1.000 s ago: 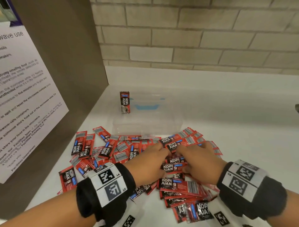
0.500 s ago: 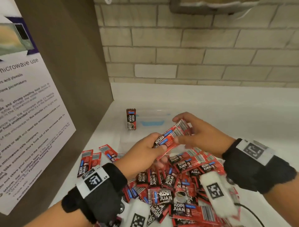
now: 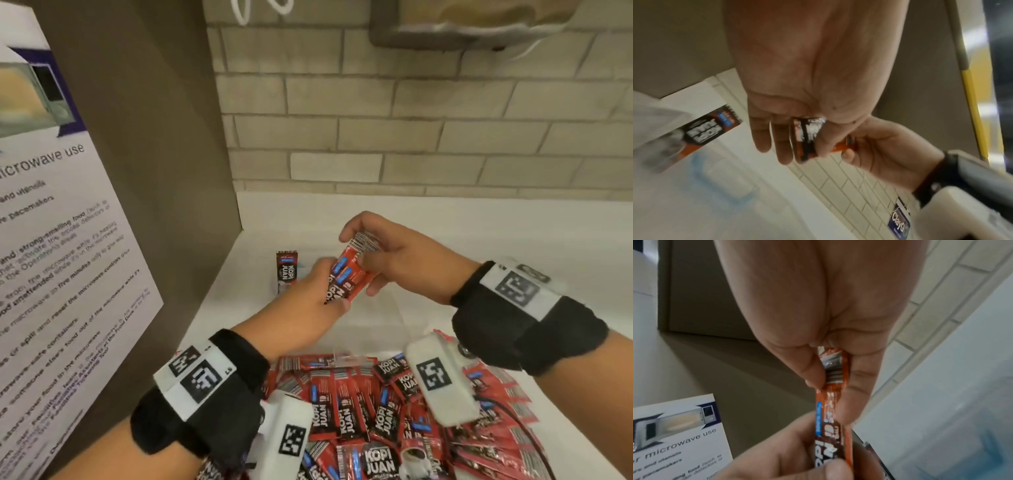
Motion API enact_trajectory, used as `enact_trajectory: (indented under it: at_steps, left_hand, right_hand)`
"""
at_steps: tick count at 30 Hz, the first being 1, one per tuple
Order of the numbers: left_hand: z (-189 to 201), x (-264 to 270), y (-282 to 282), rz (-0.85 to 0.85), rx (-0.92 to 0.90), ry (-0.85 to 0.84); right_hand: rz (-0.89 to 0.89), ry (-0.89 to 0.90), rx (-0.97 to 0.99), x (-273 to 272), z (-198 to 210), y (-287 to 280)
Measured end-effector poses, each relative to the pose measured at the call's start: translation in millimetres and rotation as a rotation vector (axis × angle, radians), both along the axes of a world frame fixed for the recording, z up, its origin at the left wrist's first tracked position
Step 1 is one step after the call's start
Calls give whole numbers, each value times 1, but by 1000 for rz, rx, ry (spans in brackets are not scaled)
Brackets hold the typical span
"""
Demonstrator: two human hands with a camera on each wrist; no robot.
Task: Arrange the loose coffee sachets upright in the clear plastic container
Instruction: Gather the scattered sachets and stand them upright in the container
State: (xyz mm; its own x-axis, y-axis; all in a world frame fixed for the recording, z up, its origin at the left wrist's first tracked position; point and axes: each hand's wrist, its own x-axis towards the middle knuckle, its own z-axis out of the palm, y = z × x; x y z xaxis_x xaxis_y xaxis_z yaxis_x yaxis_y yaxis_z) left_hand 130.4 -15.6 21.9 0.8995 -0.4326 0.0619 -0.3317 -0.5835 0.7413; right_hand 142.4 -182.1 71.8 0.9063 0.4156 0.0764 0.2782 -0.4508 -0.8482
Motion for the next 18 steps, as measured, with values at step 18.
enact_trajectory:
  at_steps: [18]
  left_hand:
    - [-24, 66, -68, 21, 195, 384]
  right_hand:
    - [99, -229, -818, 89, -35, -54]
